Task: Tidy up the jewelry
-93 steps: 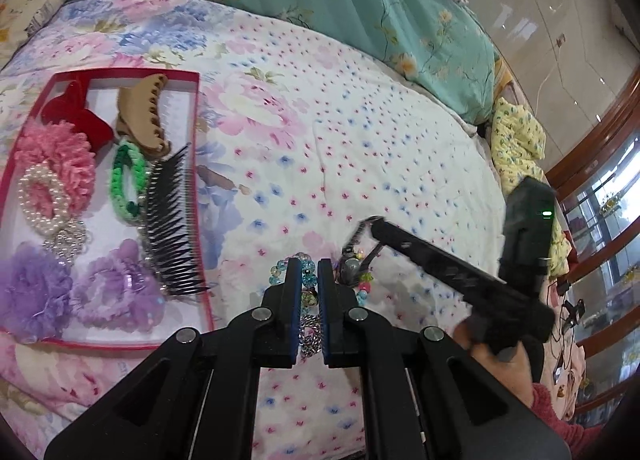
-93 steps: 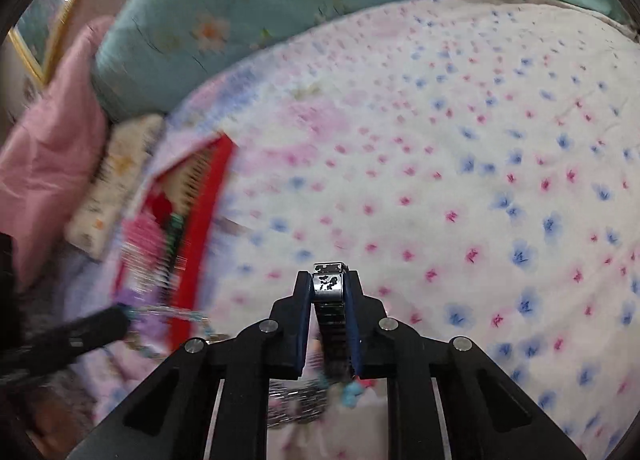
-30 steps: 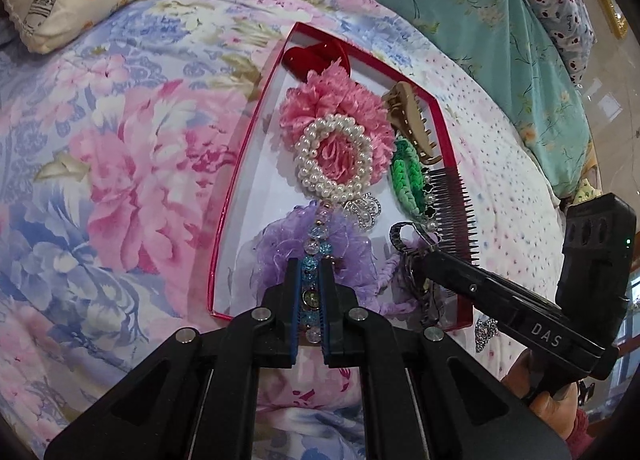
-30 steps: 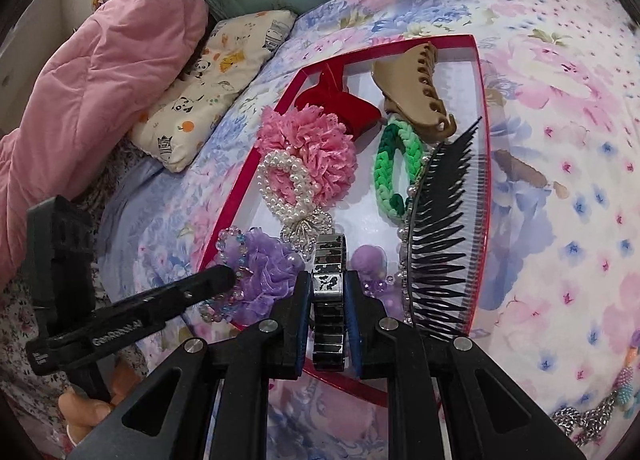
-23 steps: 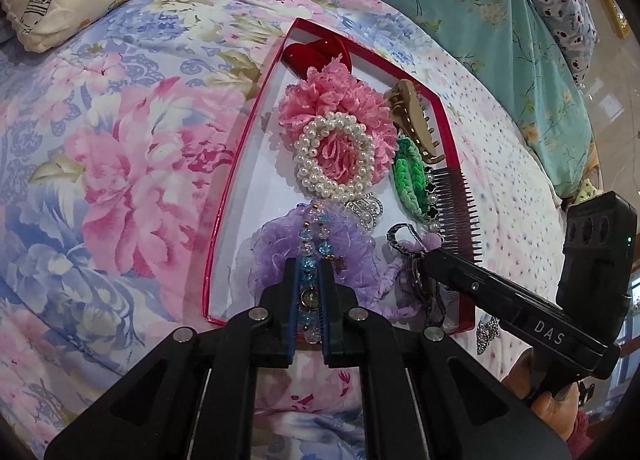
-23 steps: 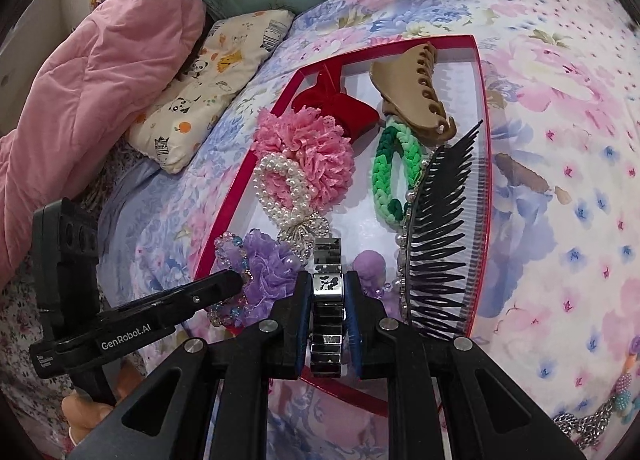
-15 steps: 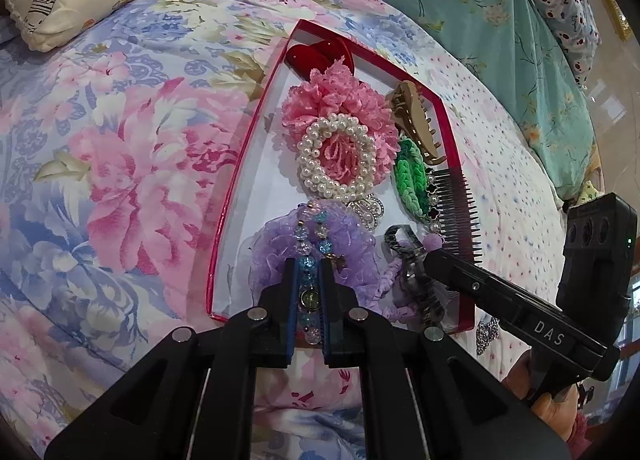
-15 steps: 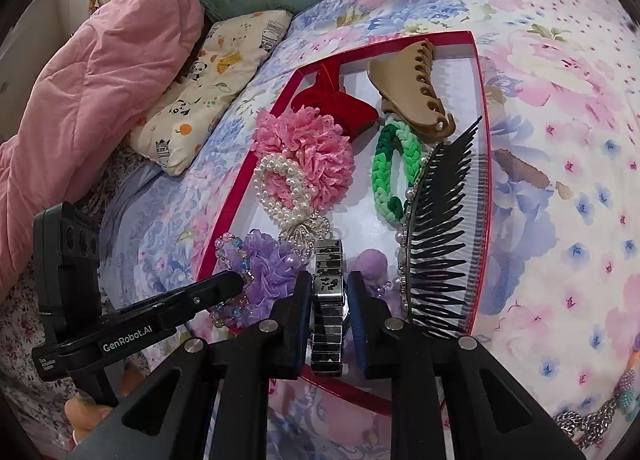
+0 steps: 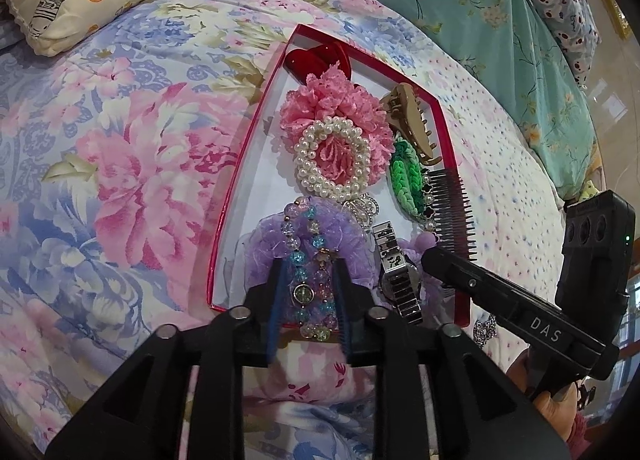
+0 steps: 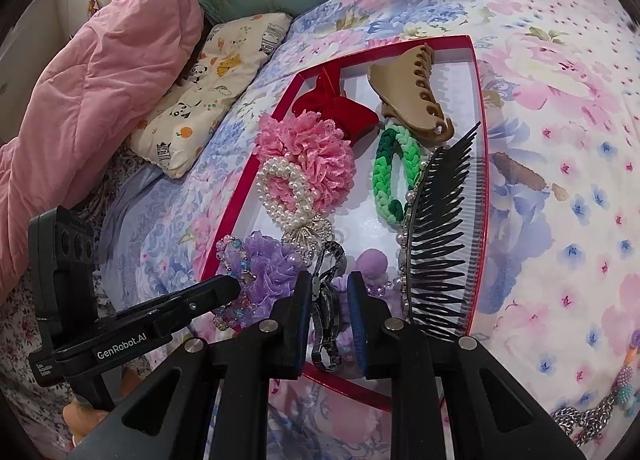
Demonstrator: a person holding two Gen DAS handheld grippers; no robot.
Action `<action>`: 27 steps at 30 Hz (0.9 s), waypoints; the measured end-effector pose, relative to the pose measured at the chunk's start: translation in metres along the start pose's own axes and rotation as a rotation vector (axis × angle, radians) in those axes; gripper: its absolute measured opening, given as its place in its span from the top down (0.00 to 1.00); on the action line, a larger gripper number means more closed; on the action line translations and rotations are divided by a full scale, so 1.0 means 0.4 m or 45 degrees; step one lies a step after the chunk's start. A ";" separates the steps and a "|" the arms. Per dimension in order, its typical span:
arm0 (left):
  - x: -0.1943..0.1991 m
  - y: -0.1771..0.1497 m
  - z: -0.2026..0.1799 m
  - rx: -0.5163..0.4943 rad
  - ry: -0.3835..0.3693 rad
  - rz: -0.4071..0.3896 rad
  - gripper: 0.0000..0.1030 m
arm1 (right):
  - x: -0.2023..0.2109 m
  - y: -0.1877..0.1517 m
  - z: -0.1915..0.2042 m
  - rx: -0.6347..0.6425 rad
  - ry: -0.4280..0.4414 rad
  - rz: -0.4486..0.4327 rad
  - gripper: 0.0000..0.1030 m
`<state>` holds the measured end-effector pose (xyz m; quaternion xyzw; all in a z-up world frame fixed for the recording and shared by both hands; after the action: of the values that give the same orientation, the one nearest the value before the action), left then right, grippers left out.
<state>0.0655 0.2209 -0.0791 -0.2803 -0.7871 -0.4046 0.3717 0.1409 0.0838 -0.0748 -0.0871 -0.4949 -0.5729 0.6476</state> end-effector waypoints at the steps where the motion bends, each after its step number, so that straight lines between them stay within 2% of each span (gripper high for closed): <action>1: 0.003 0.000 -0.001 -0.002 0.000 -0.005 0.76 | 0.000 -0.001 0.000 0.000 0.000 0.002 0.80; 4: 0.010 -0.001 -0.001 -0.001 -0.001 -0.006 0.75 | 0.000 -0.002 0.000 -0.002 -0.001 0.004 0.80; 6: 0.016 -0.002 -0.002 -0.002 0.004 -0.012 0.64 | 0.004 -0.001 0.000 -0.006 0.003 0.000 0.80; 10: 0.038 -0.002 -0.008 0.006 -0.008 -0.036 0.55 | 0.033 0.005 0.003 -0.026 0.034 -0.024 0.76; 12: 0.055 -0.003 -0.011 0.018 -0.021 -0.056 0.40 | 0.067 0.013 0.000 -0.044 0.063 -0.066 0.58; 13: 0.065 -0.005 -0.013 0.022 -0.026 -0.070 0.38 | 0.095 0.017 -0.004 -0.058 0.079 -0.106 0.49; 15: 0.077 -0.005 -0.014 0.039 -0.034 -0.081 0.27 | 0.139 0.022 -0.015 -0.083 0.092 -0.167 0.44; 17: 0.096 -0.008 -0.015 0.066 -0.065 -0.102 0.26 | 0.179 0.025 -0.035 -0.117 0.096 -0.220 0.38; 18: 0.103 -0.010 -0.016 0.074 -0.070 -0.103 0.24 | 0.193 0.027 -0.044 -0.135 0.094 -0.239 0.32; 20: 0.115 -0.018 -0.021 0.088 -0.078 -0.108 0.21 | 0.228 0.020 -0.071 -0.179 0.099 -0.292 0.28; 24: 0.127 -0.038 -0.033 0.101 -0.080 -0.090 0.20 | 0.249 0.004 -0.100 -0.232 0.113 -0.314 0.26; 27: 0.133 -0.056 -0.038 0.106 -0.071 -0.078 0.20 | 0.258 -0.020 -0.110 -0.257 0.124 -0.310 0.21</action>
<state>0.0243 0.2041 -0.0394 -0.2516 -0.8215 -0.3746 0.3486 0.1431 -0.0164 -0.0236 -0.0631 -0.4098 -0.6974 0.5846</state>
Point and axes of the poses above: each gripper's, at about its wrist camera, not at the fingertips, and x roughly against the way its jaws point, z to its left, y to its top, the point moved 5 cm from there along -x, roughly the way its jaws point, and after that the axes turned 1 degree about -y, right-handed, at the moved point
